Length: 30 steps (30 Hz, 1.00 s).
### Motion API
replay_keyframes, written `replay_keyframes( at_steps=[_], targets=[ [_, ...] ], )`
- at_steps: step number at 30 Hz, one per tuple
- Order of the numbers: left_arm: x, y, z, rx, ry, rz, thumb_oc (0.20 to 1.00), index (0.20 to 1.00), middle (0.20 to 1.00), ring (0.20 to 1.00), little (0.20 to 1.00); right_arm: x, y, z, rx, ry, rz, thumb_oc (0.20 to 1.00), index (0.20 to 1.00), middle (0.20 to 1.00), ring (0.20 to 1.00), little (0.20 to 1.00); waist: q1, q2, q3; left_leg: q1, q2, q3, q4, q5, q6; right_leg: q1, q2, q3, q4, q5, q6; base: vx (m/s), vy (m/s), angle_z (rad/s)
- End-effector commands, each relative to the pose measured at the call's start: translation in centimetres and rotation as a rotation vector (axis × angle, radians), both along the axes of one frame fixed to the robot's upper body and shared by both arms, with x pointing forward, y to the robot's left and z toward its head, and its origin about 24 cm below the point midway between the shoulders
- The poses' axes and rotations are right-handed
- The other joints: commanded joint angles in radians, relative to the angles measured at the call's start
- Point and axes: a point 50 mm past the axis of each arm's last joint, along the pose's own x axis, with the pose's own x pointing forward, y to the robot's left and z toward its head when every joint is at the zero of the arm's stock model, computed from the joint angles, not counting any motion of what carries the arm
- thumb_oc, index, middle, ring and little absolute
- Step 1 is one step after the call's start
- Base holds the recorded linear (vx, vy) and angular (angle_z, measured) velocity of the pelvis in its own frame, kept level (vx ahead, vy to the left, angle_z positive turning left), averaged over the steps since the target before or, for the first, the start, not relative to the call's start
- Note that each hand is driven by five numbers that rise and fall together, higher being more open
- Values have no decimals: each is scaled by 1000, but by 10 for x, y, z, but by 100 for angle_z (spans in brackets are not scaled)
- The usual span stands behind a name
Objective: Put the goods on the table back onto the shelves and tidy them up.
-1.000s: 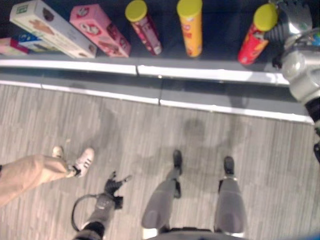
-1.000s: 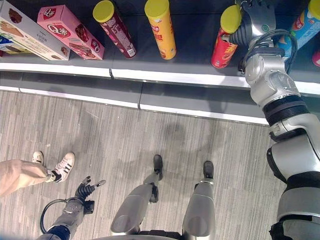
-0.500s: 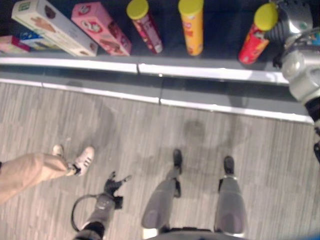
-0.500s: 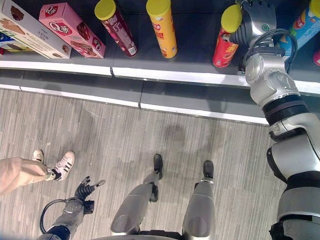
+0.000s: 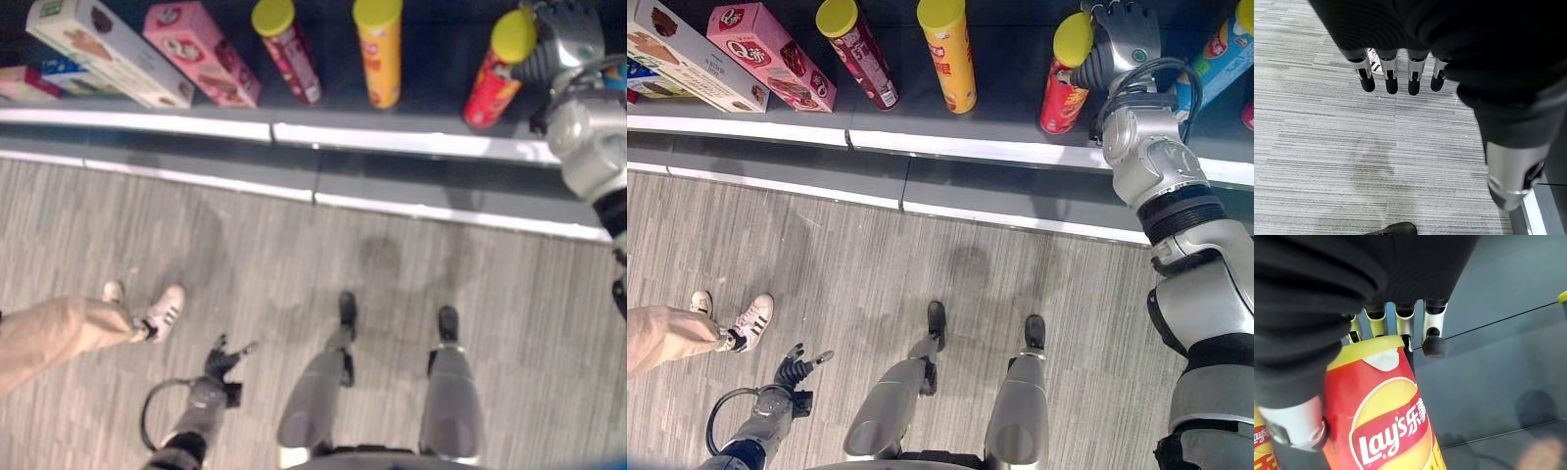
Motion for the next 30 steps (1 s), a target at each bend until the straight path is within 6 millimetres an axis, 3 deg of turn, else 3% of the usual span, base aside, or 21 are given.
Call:
replay_keyframes(
  at_steps=[1, 13, 14, 15, 30],
  targets=[
    [15, 13, 13, 64, -46, -6, 1000, 1000, 1000, 1000, 1000, -11, 17, 61, -69, -193, 7, 200, 200, 200, 200, 200, 37, -54, -15, 5, 95, 49, 144, -169, -108, -36, -28, 52, 7, 6, 31, 0, 0, 0],
    [16, 10, 12, 60, -48, -15, 1000, 1000, 1000, 1000, 1000, -9, 15, 64, -94, -178, -29, 200, 200, 200, 200, 200, 44, -48, -14, 2, 95, 44, 131, -158, -110, -44, -25, 54, 18, 3, 32, 1, -1, 1],
    [17, 10, 13, 62, -48, -14, 1000, 1000, 1000, 1000, 1000, -9, 15, 63, -90, -178, -28, 338, 338, 338, 338, 338, 44, -48, -14, 2, 95, 44, 132, -158, -110, -44, -26, 53, 18, 4, 32, 0, 0, 0],
    [16, 11, 13, 63, -48, -13, 1000, 1000, 1000, 1000, 1000, -8, 15, 63, -89, -179, -26, 1000, 1000, 1000, 1000, 1000, 44, -48, -15, 3, 96, 45, 131, -159, -110, -43, -26, 53, 17, 3, 31, 0, 0, 0],
    [24, 7, 15, 71, -50, -26, 1000, 1000, 1000, 1000, 1000, -20, 23, 73, -68, -284, 33, 1000, 1000, 1000, 1000, 1000, 31, -65, -24, 19, 101, 50, 130, -165, -111, -23, -22, 47, 0, 9, 35, 0, 0, 0]
  ],
)
